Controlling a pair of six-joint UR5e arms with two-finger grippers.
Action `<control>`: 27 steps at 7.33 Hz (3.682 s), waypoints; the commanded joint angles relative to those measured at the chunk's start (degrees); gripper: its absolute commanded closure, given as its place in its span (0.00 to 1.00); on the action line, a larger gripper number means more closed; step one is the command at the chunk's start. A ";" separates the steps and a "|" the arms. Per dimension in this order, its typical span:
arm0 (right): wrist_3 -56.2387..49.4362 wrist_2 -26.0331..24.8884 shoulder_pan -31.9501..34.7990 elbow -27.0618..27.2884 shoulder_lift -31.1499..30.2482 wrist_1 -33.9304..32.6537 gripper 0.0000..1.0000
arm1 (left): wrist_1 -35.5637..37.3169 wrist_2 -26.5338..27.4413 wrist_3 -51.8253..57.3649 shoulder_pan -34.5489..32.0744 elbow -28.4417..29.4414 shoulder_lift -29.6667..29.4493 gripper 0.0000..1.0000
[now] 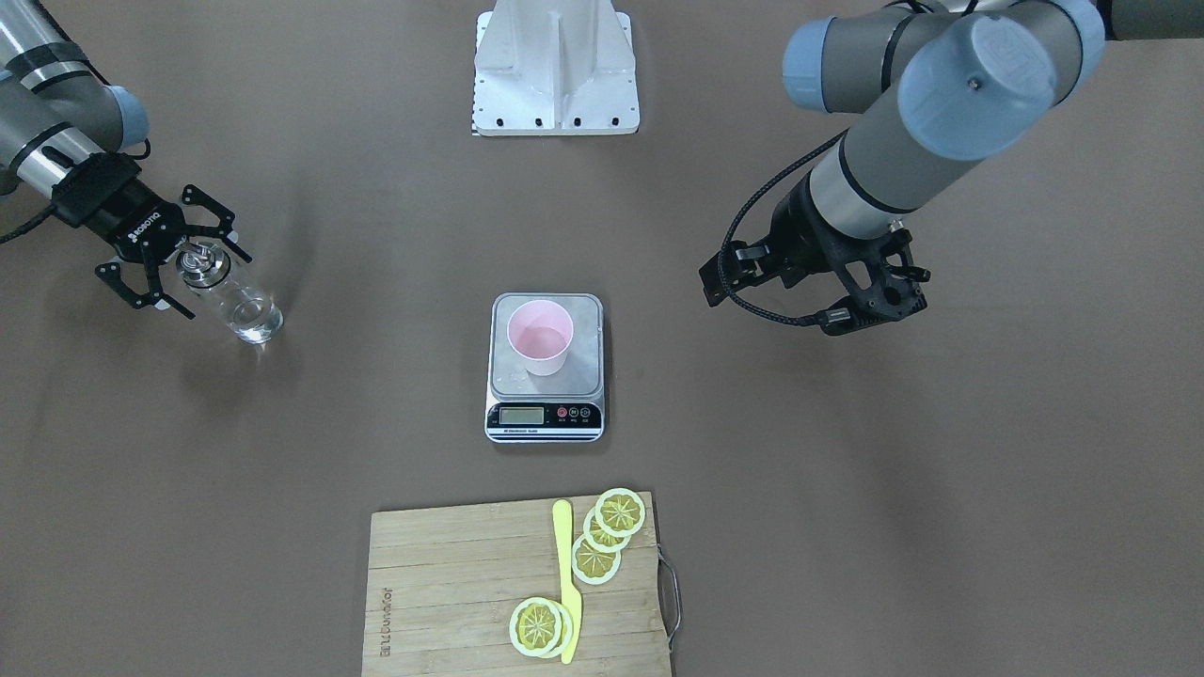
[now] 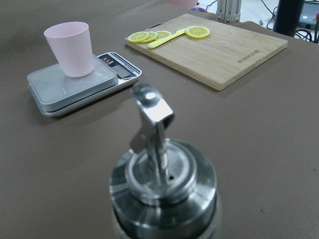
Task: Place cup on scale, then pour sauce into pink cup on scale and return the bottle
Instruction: 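Grasp the glass sauce bottle with the right gripper and lift it, then carry the bottle with the right gripper over the pink cup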
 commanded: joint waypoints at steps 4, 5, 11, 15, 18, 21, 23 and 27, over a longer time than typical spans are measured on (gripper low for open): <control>0.52 -1.45 -1.17 -8.96 3.47 8.69 0.06 | 0.00 0.03 0.03 0.00 -0.08 0.07 0.03; 2.01 -1.89 -1.43 -8.98 3.83 8.88 0.06 | 0.00 0.03 0.03 0.00 -0.17 -0.02 0.03; 2.20 -4.00 -2.31 -12.48 4.62 15.38 0.71 | 0.09 0.12 -0.06 0.00 -0.34 0.07 0.03; 4.39 -8.04 -2.40 -7.15 4.80 14.16 1.00 | 2.02 0.03 -0.06 0.08 -1.93 -0.28 0.03; 4.14 -8.04 -2.40 8.34 5.42 -13.90 1.00 | 2.02 0.12 1.60 -0.79 -1.75 0.16 0.03; 3.52 -13.89 -6.41 23.87 11.35 -50.16 1.00 | 9.98 0.03 17.98 -7.10 -2.89 1.92 0.03; 3.08 -21.46 -12.32 25.29 21.53 -71.41 1.00 | 14.06 0.03 27.58 -11.15 -3.25 3.66 0.03; -1.12 -21.93 -14.09 27.15 32.64 -102.77 1.00 | 14.06 0.29 38.58 -14.93 -3.16 8.84 0.03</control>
